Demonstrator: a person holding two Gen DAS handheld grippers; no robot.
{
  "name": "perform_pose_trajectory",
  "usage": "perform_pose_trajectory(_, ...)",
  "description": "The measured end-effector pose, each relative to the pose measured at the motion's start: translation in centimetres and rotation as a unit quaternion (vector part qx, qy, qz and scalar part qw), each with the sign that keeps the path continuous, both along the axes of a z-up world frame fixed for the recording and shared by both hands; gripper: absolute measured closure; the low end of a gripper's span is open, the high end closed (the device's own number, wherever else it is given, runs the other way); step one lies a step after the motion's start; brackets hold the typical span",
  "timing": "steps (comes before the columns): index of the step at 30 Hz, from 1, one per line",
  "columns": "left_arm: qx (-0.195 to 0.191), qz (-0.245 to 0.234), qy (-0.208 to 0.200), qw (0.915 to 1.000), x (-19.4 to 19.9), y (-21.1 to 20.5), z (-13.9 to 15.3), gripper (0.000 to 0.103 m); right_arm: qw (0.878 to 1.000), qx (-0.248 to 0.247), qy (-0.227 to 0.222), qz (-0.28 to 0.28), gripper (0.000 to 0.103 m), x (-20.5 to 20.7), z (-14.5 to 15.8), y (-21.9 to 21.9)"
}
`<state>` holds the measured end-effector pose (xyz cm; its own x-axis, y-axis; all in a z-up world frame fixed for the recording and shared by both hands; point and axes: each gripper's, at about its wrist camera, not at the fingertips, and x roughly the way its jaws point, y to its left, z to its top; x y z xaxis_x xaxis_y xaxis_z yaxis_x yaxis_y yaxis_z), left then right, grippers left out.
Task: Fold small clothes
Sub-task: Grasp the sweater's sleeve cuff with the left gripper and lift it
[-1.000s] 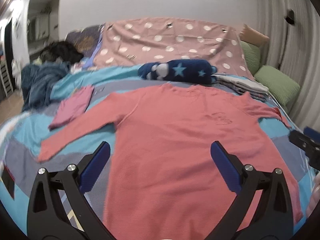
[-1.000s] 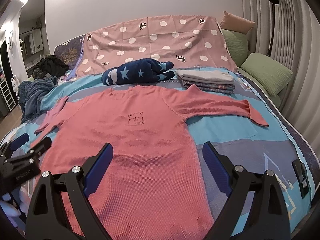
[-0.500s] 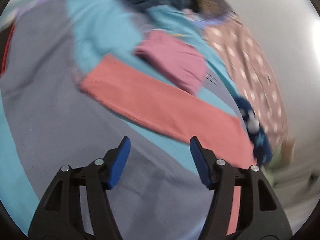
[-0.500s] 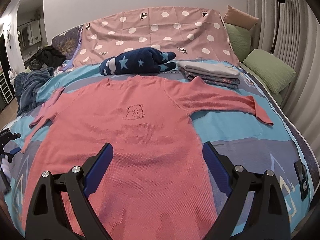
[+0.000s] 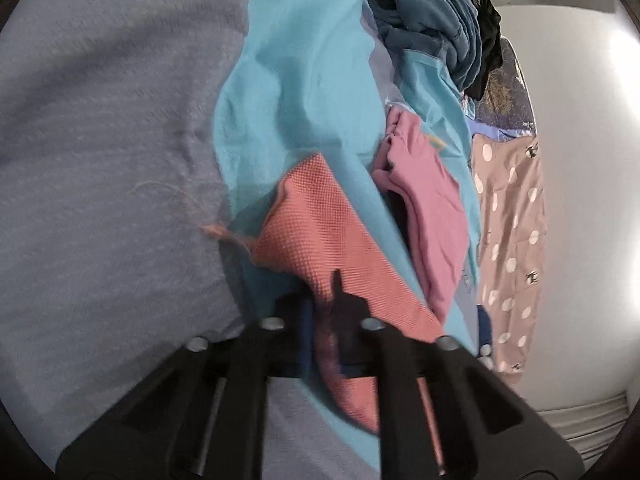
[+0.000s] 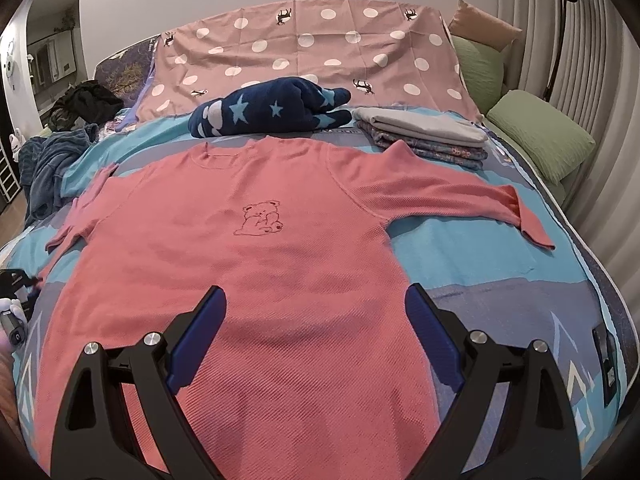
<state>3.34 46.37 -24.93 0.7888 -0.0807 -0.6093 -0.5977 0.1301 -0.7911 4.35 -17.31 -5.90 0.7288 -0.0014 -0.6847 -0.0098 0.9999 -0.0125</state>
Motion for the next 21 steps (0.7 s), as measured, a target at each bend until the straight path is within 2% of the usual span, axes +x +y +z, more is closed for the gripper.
perform_pose_trajectory(1,0.018,-0.007,-0.006,0.9998,0.4,-0.2,1.0,0.098,1.000,-0.001,0.000,0.000,0.011,0.1,0.0,-0.1)
perform_pose_trajectory(3,0.083,-0.039,-0.019,0.9956,2.0,-1.7,4.6,0.098,1.000,-0.005,-0.001,-0.001,0.011,0.5,0.0,-0.1)
perform_pose_trajectory(4,0.118,-0.065,-0.034,0.9903,3.1,-3.1,7.1,0.098,1.000,-0.005,-0.002,-0.001,0.011,0.7,0.0,-0.2)
perform_pose_trajectory(6,0.161,-0.112,-0.064,0.9785,5.2,-6.0,11.2,0.098,1.000,-0.001,-0.007,-0.001,0.011,1.0,0.1,-0.2)
perform_pose_trajectory(7,0.191,-0.148,-0.086,0.9665,6.8,-8.6,13.9,0.098,1.000,0.003,-0.009,-0.001,0.011,1.2,0.2,-0.3)
perform_pose_trajectory(9,0.229,-0.199,-0.115,0.9458,8.8,-12.7,17.3,0.098,1.000,0.010,-0.012,0.000,0.011,1.4,0.3,-0.4)
perform_pose_trajectory(11,0.265,-0.268,-0.149,0.9143,10.9,-19.0,20.4,0.098,1.000,0.014,-0.013,-0.001,0.011,1.5,0.4,-0.7)
perform_pose_trajectory(13,0.278,-0.326,-0.169,0.8876,12.0,-24.4,21.7,0.098,1.000,0.016,-0.011,-0.004,0.011,1.5,0.3,-1.0)
perform_pose_trajectory(15,0.287,-0.378,-0.177,0.8620,12.9,-29.3,21.9,0.098,1.000,0.020,-0.006,-0.012,0.011,1.6,0.1,-1.8)
perform_pose_trajectory(16,0.293,-0.410,-0.177,0.8453,13.2,-32.3,21.6,0.098,1.000,0.022,-0.003,-0.016,0.011,1.7,0.1,-2.1)
perform_pose_trajectory(19,0.308,-0.481,-0.164,0.8047,13.7,-39.2,19.3,0.098,0.999,0.033,0.010,-0.023,0.011,2.0,-0.2,-3.2)
perform_pose_trajectory(21,0.308,-0.510,-0.149,0.7894,13.7,-42.0,17.7,0.098,0.999,0.039,0.015,-0.017,0.011,2.2,0.0,-3.6)
